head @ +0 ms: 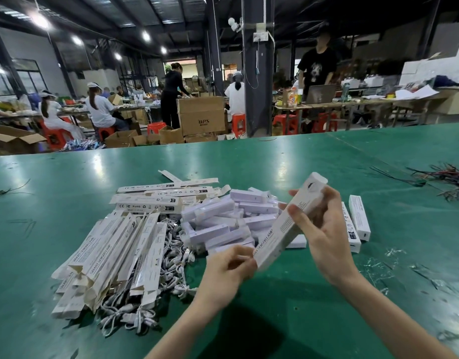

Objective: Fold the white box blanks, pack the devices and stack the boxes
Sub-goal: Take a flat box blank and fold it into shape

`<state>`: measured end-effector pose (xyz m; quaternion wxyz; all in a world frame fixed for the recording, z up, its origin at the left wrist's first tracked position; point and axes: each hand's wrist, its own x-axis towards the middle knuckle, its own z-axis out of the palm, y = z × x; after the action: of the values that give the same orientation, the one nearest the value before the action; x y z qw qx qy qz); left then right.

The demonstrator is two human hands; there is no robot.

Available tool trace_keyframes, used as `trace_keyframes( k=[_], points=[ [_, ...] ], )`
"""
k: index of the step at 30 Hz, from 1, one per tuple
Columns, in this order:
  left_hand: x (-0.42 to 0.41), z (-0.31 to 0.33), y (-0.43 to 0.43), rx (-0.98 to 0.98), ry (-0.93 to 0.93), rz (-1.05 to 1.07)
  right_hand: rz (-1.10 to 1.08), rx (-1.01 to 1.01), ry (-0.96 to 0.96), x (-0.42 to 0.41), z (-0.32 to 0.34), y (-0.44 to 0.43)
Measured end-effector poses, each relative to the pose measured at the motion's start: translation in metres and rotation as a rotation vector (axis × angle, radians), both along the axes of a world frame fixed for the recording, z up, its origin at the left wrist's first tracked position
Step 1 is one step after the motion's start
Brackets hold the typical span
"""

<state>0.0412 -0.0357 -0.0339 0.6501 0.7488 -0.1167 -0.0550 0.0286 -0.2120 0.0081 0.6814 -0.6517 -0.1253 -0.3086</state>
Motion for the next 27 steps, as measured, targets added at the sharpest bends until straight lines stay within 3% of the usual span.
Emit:
trace_keyframes(
  k=[4,6,9,13,16,19,22,27],
  points=[
    [0.004,-0.003,0.012,0.534,-0.582,0.101,-0.135,-0.369,-0.203,-0.001,-0.005,0.002],
    [0.014,0.000,0.023,0.674,-0.698,0.240,-0.132,-0.545,-0.323,-0.003,-0.013,0.007],
    [0.034,0.000,0.040,0.784,-0.687,0.402,-0.049,-0.640,-0.355,-0.008,-0.023,0.017],
    [0.056,-0.014,0.052,1.101,-0.544,0.461,0.018,-0.750,-0.482,-0.011,-0.029,0.029],
    [0.064,-0.023,0.056,1.219,-0.470,0.470,0.097,-0.700,-0.470,-0.012,-0.031,0.032],
    [0.068,-0.026,0.061,1.215,-0.498,0.532,0.164,-0.674,-0.397,-0.012,-0.034,0.033],
    [0.064,-0.017,0.061,1.089,-0.549,0.529,0.166,-0.699,-0.355,-0.011,-0.035,0.032],
    [0.029,0.037,0.053,0.397,-0.722,0.488,0.088,-0.733,-0.367,-0.009,-0.036,0.026]
  ],
)
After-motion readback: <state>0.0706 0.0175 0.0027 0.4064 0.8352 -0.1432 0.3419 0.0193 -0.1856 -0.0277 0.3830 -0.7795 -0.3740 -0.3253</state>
